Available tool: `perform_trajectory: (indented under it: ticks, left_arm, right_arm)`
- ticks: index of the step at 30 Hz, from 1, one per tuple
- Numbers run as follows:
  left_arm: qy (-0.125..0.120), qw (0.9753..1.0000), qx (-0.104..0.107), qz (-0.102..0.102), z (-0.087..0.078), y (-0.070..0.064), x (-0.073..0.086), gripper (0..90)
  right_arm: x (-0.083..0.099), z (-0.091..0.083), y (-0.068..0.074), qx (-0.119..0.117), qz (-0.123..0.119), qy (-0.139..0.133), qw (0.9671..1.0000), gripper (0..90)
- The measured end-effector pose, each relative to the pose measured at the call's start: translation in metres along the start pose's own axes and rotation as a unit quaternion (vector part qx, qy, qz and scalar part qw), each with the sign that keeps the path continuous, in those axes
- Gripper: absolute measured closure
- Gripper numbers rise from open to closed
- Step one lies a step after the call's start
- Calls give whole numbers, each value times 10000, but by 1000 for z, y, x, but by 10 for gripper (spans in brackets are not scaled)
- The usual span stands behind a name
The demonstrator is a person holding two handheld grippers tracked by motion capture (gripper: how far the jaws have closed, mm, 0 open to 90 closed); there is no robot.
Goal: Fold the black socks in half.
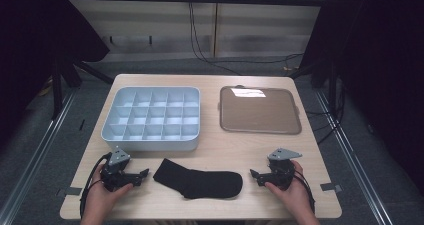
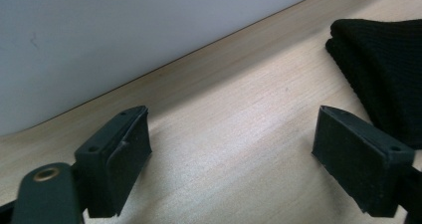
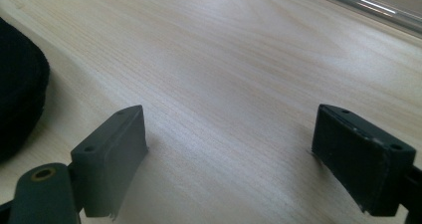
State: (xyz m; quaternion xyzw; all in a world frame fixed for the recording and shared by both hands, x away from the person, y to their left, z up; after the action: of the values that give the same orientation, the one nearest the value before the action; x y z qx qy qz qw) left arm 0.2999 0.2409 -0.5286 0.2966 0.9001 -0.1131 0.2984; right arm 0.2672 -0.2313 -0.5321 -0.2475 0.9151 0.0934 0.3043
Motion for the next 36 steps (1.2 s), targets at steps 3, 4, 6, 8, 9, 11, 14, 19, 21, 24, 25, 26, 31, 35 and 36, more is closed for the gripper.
perform_trajectory:
  ticks: [3, 4, 6, 8, 9, 11, 14, 19, 21, 24, 25, 26, 31, 35, 36]
  left_arm:
    - [78, 10000, -5, -15, -1, 1, -1, 157]
    - [78, 10000, -6, -41, 0, 1, -2, 159]
    - [132, 9999, -73, -48, -1, 0, -3, 170]
    - [187, 9998, -63, -70, -1, -1, -4, 185]
    - [202, 9997, -59, -108, -1, -1, -5, 195]
    - [299, 9994, 30, -198, -3, -3, -6, 205]
    - [364, 9990, 36, -247, -6, -4, -6, 229]
    - [398, 9988, -3, -298, -12, -5, -8, 247]
    - [403, 9988, 20, -291, -13, -8, -11, 247]
    - [435, 9987, 65, -272, -13, -10, -13, 247]
    - [388, 9987, 79, -322, -13, -12, -16, 247]
    - [388, 9987, 79, -322, -13, -12, -16, 247]
    - [430, 9985, 146, -290, -13, -16, -24, 247]
    - [365, 9983, 224, -393, -12, -20, -29, 247]
    - [410, 9983, 254, -320, -12, -21, -30, 247]
  right_arm:
    - [0, 0, 0, 38, 8, -13, 10000, 138]
    - [0, -1, 1, 47, 48, -5, 10000, 141]
    - [1, -1, 2, 57, 90, -25, 9999, 163]
    - [1, -2, 3, 61, 84, -25, 9999, 178]
    - [2, -3, 4, 29, 73, -62, 10000, 215]
    - [2, -4, 4, 14, 54, -45, 10000, 234]
    - [0, -5, 5, -14, 101, 20, 9999, 249]
    - [-3, -4, 13, -127, -4, 84, 9999, 250]
    - [-7, -7, 20, -189, -76, 45, 9998, 251]
    - [-10, -10, 22, -208, -151, 16, 9997, 251]
    - [-13, -13, 24, -242, -151, -45, 9996, 252]
    - [-14, -15, 25, -264, -153, -54, 9995, 252]
    - [-18, -19, 29, -367, -169, -46, 9992, 256]
    - [-19, -18, 34, -424, -251, -2, 9988, 256]
    - [-19, -19, 37, -446, -243, 14, 9987, 255]
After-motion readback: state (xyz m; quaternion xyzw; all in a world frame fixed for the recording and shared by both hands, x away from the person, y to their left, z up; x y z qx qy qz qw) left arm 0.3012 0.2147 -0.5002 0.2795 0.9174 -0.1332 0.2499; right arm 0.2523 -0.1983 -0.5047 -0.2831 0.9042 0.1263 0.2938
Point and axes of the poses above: each handheld gripper's, and its own axes: z roughly forward along the jaws, x roughly out of its underside, y roughly to its left, the point moved 3 cm from there along z, roughly forward along the jaws, and after that the axes turned 9 degrees about y, right-handed, at the moved point
